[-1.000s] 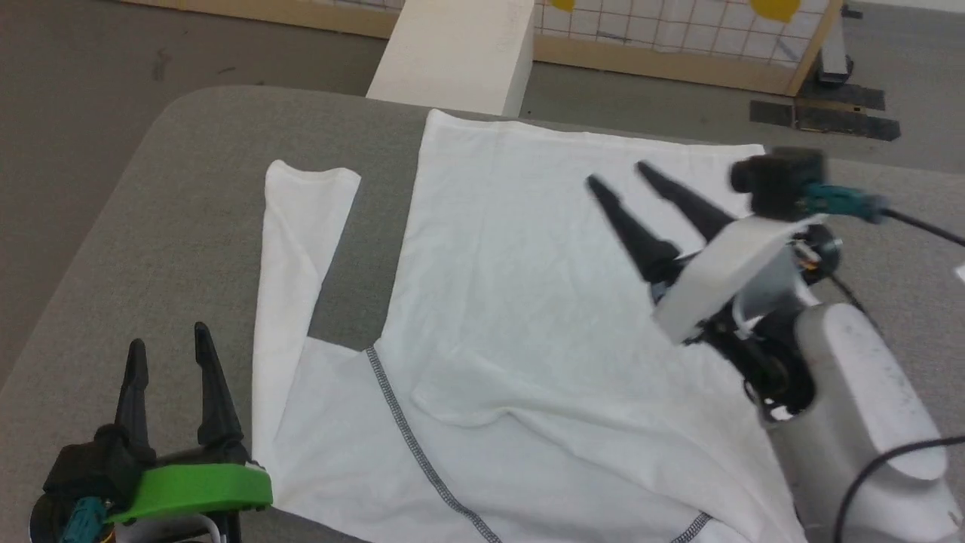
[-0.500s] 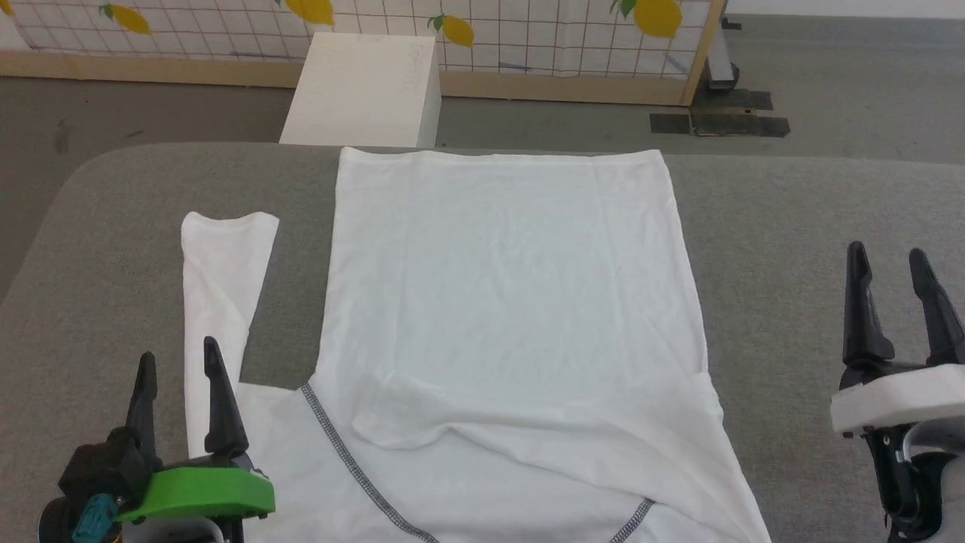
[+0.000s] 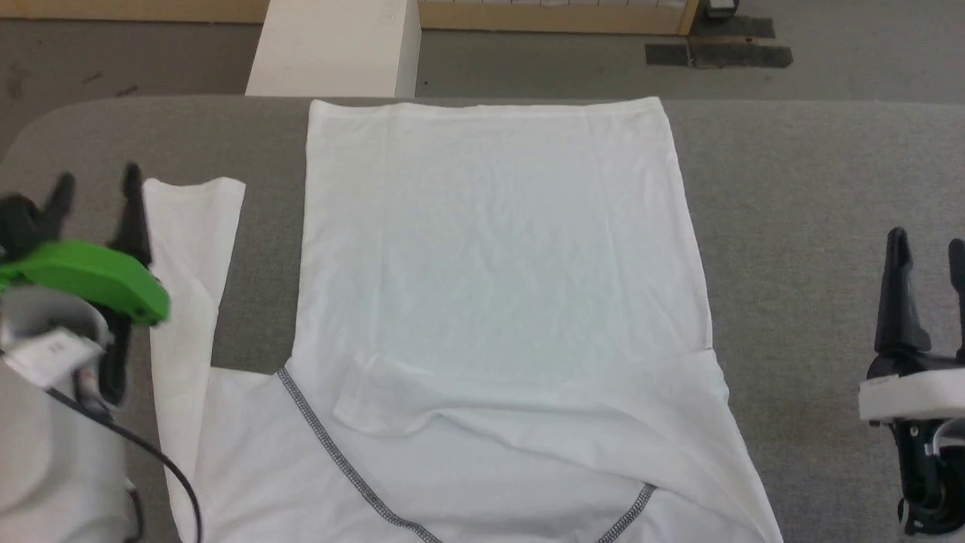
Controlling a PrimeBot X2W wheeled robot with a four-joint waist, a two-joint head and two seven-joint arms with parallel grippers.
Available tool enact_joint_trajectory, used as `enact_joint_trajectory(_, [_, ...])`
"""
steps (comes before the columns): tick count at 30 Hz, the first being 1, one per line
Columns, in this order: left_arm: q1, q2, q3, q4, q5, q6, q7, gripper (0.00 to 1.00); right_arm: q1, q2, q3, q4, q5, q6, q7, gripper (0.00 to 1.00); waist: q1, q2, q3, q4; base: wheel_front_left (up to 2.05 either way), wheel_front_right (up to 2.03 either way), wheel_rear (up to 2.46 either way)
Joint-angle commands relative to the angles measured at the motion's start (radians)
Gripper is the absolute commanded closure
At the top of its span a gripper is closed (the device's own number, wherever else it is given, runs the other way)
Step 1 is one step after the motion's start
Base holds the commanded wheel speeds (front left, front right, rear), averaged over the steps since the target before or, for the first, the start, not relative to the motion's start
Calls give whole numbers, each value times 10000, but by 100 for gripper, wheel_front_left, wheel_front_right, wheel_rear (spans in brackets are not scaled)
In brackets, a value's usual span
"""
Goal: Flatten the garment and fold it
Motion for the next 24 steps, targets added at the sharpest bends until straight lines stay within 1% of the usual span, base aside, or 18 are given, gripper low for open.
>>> enact_joint_trajectory(1, [-662, 377, 122, 201, -68, -58, 300, 0, -353, 5, -42, -152, -30, -13, 53, 0, 0, 0, 1068, -60, 0, 0, 0])
enact_joint_trajectory(3, [-1463, 833, 157, 635, -151, -108, 1047, 0, -629, 5, -95, -277, -79, -13, 135, 0, 0, 0, 1505, -109, 0, 0, 0])
enact_joint_trajectory(6, [-2583, 1364, 168, 1327, -566, -247, 2527, 0, -999, 6, -124, -530, -154, -13, 177, 0, 0, 0, 2192, -179, 0, 0, 0])
enact_joint_trajectory(11, [-3763, 1726, 155, 2042, -1276, -305, 4847, 0, -1265, 6, -31, -822, -183, -13, 145, 0, 0, 0, 3060, -263, 0, 0, 0])
enact_joint_trajectory(14, [-4027, 1930, 80, 2389, -1323, 9, 6141, 0, -1334, 6, 41, -916, -157, -13, 126, 0, 0, 0, 3426, -316, 0, 0, 0])
enact_joint_trajectory(15, [-3922, 2300, -18, 2725, -1011, 765, 7627, 0, -1413, 6, 60, -1035, -137, -13, 98, 0, 0, 0, 3750, -375, 0, 0, 0])
enact_joint_trajectory(18, [-3739, 2136, 143, 2780, -1232, 1189, 8373, 0, -1451, 6, 26, -1110, -148, -13, 90, 0, 0, 0, 3863, -356, 0, 0, 0])
enact_joint_trajectory(21, [-3431, 1886, 392, 2689, -1617, 1351, 8643, 0, -1518, 6, 25, -1118, -190, -13, 119, 0, 0, 0, 3859, -325, 0, 0, 0])
enact_joint_trajectory(22, [-3366, 1832, 508, 2604, -1716, 1363, 8474, 65, -1537, 6, 40, -1110, -191, -13, 121, 0, 0, 0, 3834, -312, 0, 0, 0])
enact_joint_trajectory(23, [-3244, 1821, 592, 2540, -1752, 1322, 8181, 100, -1558, 6, 62, -1088, -185, -13, 120, 0, 0, 0, 3776, -294, 0, 0, 0])
enact_joint_trajectory(24, [-3148, 1806, 686, 2533, -1809, 1287, 7945, 100, -1571, 6, 79, -1068, -177, -13, 111, 0, 0, 0, 3713, -275, 0, 0, 0])
